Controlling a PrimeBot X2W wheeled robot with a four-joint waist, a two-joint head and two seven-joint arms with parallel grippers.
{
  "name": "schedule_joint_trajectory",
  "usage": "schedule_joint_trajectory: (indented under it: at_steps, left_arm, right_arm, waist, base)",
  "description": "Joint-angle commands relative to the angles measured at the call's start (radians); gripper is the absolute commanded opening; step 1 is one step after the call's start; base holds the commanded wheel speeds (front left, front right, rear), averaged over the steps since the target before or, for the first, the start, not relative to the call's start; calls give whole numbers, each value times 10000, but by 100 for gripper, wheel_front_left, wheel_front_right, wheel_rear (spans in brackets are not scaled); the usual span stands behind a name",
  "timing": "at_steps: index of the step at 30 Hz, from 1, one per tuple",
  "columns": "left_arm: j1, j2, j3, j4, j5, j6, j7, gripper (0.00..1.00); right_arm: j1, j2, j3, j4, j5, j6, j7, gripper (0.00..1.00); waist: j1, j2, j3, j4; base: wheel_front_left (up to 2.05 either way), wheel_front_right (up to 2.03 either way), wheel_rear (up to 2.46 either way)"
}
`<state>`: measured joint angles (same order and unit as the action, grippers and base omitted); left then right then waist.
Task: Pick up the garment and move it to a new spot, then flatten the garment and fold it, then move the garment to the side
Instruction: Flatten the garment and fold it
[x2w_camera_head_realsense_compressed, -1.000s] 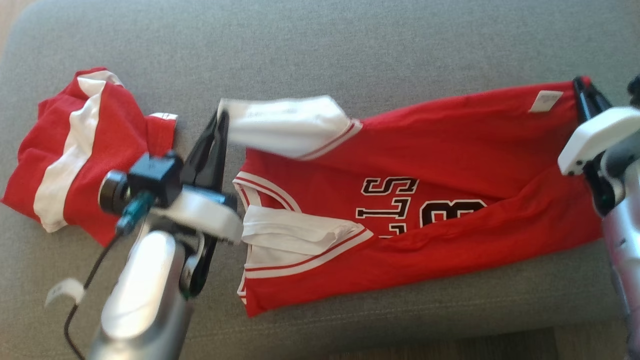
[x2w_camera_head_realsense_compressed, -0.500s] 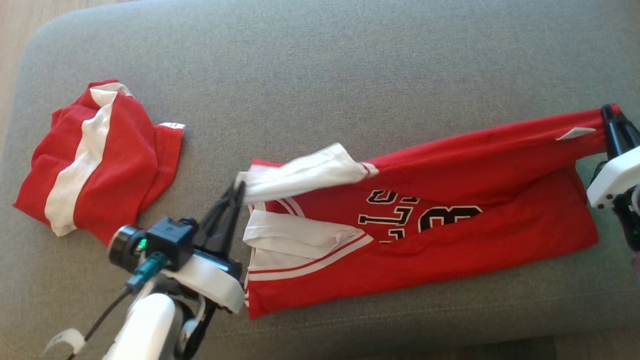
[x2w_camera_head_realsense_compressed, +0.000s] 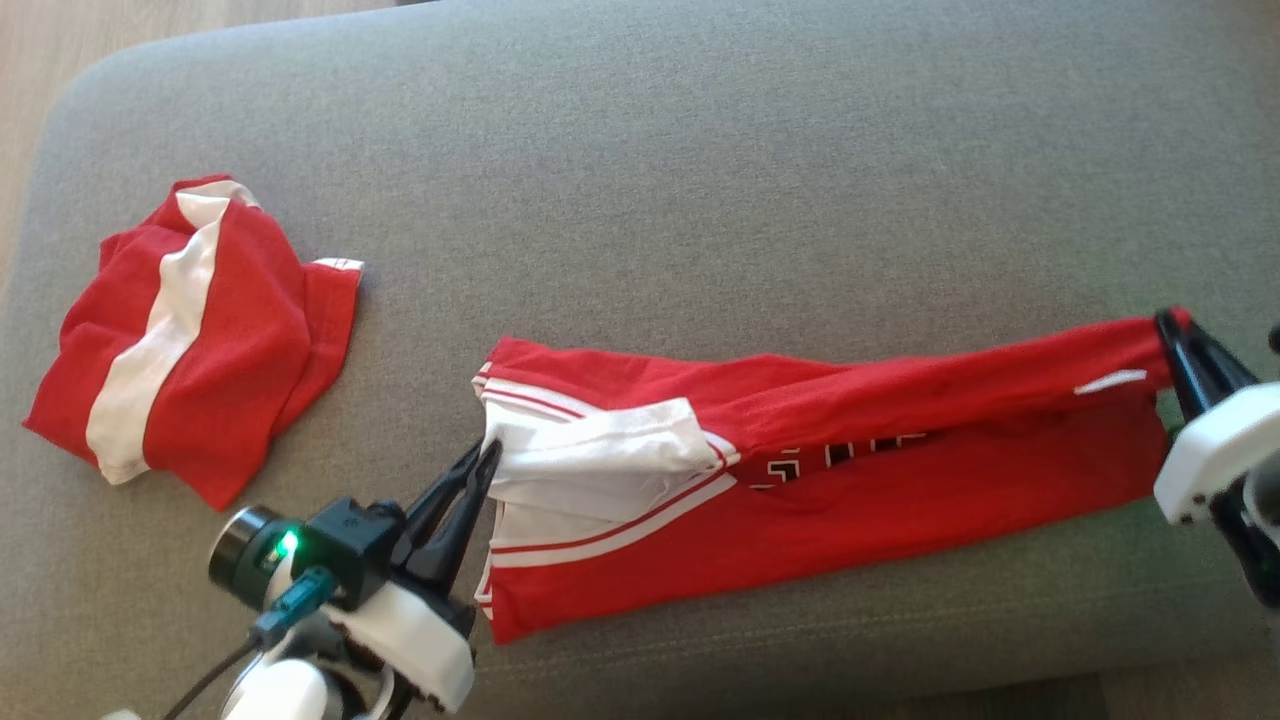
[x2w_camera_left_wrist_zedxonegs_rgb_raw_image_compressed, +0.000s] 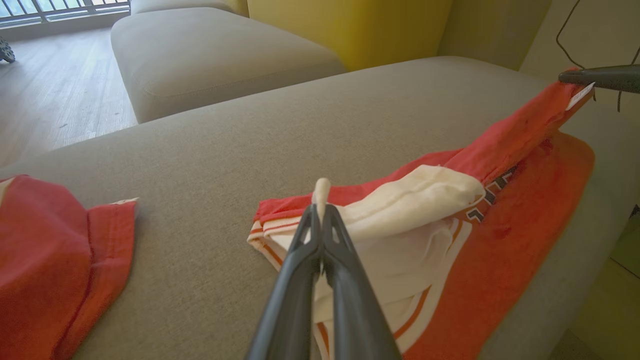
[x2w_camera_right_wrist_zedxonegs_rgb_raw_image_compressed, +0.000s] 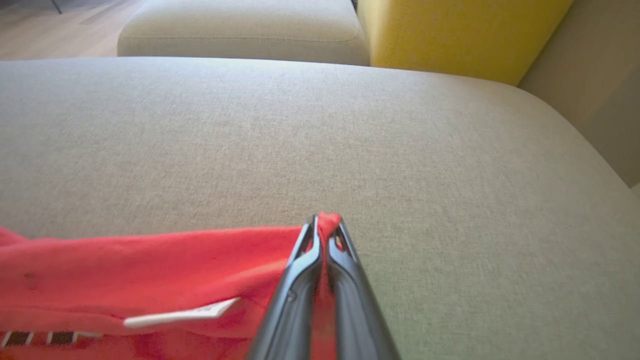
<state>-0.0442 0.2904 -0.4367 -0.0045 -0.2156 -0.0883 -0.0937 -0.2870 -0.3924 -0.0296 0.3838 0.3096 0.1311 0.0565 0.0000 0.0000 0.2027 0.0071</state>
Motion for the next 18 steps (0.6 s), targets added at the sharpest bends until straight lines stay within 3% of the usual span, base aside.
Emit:
schedule_joint_trajectory:
  at_steps: [1, 11, 12, 13, 14, 15, 18]
  left_arm:
    - [-71, 338, 356, -489, -82, 7, 128, 0]
    - [662, 965, -220, -1141, -383, -224, 757, 0]
    - [713, 1025, -321, -1204, -456, -253, 823, 0]
    - [755, 1097, -438, -1250, -538, -283, 899, 26]
    - [785, 1176, -530, -1279, -598, -304, 980, 73]
    - [799, 1242, -587, -1309, -643, -317, 1027, 100]
    - [805, 1371, -571, -1372, -778, -321, 1089, 100]
  right_arm:
    - [276, -416, 76, -576, 134, -4, 136, 0]
    - [1272, -500, -266, -1355, 388, -4, 1121, 0]
    - [1341, -462, -337, -1346, 423, -4, 1290, 88]
    - [1389, -447, -382, -1360, 415, -4, 1431, 100]
    - [1430, -429, -419, -1390, 400, -4, 1536, 100]
    - [1478, -411, -454, -1425, 379, -4, 1635, 100]
    - [1555, -372, -729, -1621, 144, -4, 1726, 100]
  waist:
    - [0, 0, -27, -25]
    - [0, 0, -228, -117]
    - [0, 0, -240, -122]
    - [0, 0, -252, -125]
    - [0, 0, -266, -125]
    - [0, 0, -283, -124]
    - [0, 0, -337, -128]
  base:
    - [0, 0, 0]
    - [0, 0, 0]
    - [0, 0, 0]
    - [0, 0, 0]
    - [0, 0, 0]
    - [0, 0, 0]
    - [0, 0, 0]
